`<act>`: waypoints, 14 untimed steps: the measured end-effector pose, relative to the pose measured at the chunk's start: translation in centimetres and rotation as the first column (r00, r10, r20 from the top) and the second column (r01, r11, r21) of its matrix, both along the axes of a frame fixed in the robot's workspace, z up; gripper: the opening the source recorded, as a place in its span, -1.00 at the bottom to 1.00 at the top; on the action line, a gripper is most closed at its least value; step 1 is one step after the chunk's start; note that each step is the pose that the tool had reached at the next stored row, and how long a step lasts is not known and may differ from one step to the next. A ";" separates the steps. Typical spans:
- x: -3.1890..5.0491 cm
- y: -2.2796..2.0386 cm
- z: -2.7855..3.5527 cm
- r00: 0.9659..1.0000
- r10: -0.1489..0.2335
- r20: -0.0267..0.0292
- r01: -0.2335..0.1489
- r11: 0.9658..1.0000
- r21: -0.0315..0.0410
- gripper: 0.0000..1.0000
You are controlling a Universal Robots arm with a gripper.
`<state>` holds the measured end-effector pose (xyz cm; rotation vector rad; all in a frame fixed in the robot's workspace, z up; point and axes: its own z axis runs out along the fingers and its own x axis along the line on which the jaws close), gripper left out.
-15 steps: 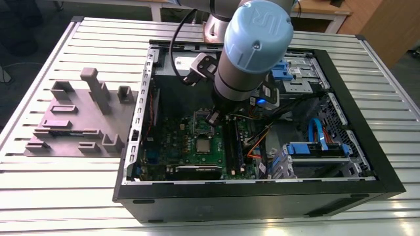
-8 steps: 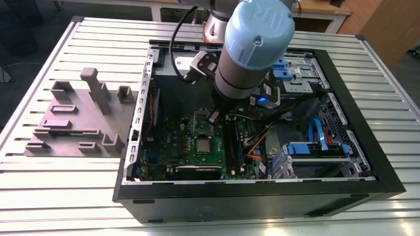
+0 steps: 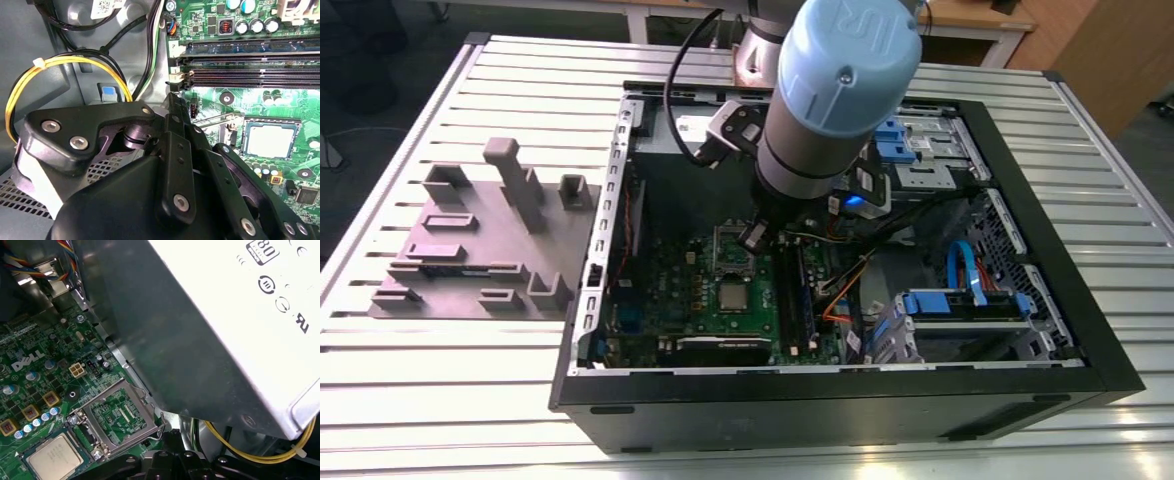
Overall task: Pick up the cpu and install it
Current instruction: 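Close the cpu cover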
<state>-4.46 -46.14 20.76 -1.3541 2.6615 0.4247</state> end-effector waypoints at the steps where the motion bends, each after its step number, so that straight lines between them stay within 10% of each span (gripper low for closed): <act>1: 0.00 0.00 0.00 1.000 0.000 0.000 0.000 1.000 0.000 -0.80; 14: 0.00 0.00 0.47 1.000 0.000 0.000 0.000 1.000 -0.009 -0.80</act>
